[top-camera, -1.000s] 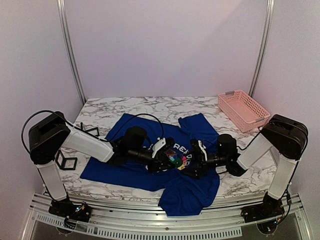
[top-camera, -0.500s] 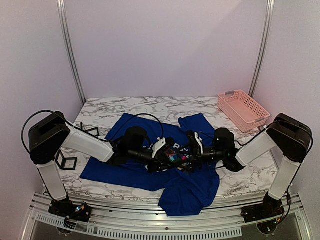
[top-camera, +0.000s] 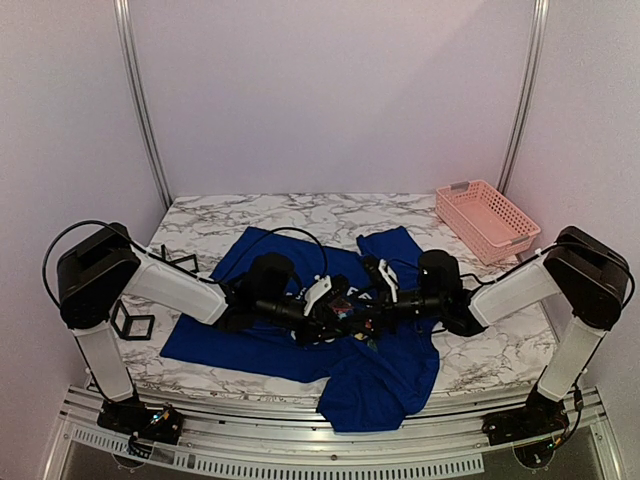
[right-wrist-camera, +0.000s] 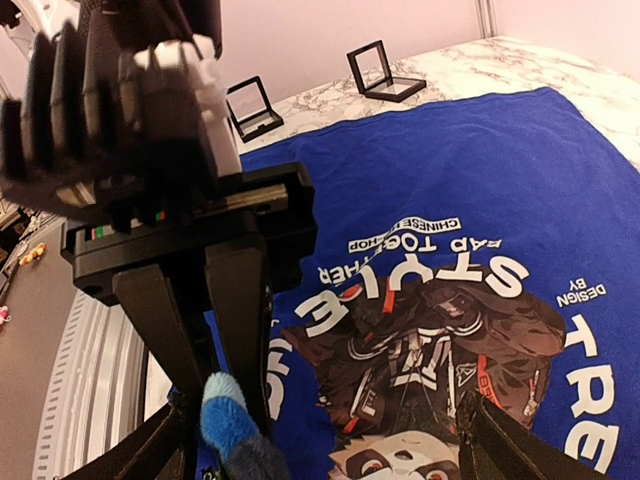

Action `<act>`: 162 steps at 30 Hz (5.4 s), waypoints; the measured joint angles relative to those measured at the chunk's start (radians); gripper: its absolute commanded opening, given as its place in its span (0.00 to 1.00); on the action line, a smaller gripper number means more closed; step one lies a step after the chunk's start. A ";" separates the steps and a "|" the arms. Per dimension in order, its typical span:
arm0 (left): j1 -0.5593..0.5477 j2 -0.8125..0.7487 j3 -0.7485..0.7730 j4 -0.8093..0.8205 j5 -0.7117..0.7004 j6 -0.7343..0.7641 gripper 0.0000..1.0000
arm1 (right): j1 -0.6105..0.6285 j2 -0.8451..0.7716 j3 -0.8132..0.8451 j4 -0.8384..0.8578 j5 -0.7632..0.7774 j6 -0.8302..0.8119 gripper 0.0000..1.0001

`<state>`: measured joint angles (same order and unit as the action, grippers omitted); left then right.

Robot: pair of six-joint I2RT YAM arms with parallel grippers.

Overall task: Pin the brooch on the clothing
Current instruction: Pin the clothing with brooches onto the flattened clothing.

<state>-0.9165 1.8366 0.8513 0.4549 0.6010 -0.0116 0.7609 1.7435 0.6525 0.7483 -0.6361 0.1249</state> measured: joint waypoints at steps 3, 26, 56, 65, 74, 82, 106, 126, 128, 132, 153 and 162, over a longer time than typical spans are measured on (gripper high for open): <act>0.000 -0.005 0.000 0.000 -0.003 0.000 0.00 | 0.000 -0.010 -0.021 -0.002 -0.001 -0.011 0.86; 0.000 -0.011 0.000 0.003 -0.010 0.000 0.00 | -0.049 -0.069 -0.085 -0.017 0.005 -0.006 0.80; -0.002 -0.011 -0.001 0.002 -0.008 0.000 0.00 | -0.091 -0.074 -0.127 0.090 -0.164 0.025 0.59; -0.002 -0.011 -0.001 0.004 -0.003 0.000 0.00 | -0.106 -0.034 -0.120 0.123 -0.235 0.035 0.62; -0.002 -0.011 -0.001 0.005 -0.002 0.000 0.00 | -0.109 0.007 -0.103 0.163 -0.280 0.053 0.51; -0.002 -0.011 -0.001 0.009 0.002 0.000 0.00 | -0.110 0.038 -0.098 0.216 -0.311 0.078 0.39; -0.002 -0.011 -0.001 0.020 0.022 0.000 0.00 | -0.133 0.083 -0.102 0.256 -0.399 0.088 0.09; -0.013 -0.010 0.000 0.014 0.018 0.004 0.44 | -0.135 0.111 -0.102 0.248 -0.439 0.111 0.00; -0.015 -0.007 0.001 0.015 0.020 0.004 0.48 | -0.135 0.111 -0.102 0.247 -0.439 0.111 0.00; -0.026 0.013 0.016 0.008 0.017 0.004 0.50 | -0.135 0.111 -0.102 0.248 -0.439 0.118 0.00; -0.047 0.038 0.061 -0.042 -0.021 0.016 0.00 | -0.135 0.122 -0.102 0.254 -0.466 0.133 0.00; -0.047 0.038 0.061 -0.041 -0.016 0.016 0.00 | -0.135 0.122 -0.101 0.244 -0.455 0.142 0.44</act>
<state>-0.9630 1.8748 0.9119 0.4137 0.5846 0.0040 0.6258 1.8656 0.5518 0.9924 -1.0908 0.2672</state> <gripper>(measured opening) 0.103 0.265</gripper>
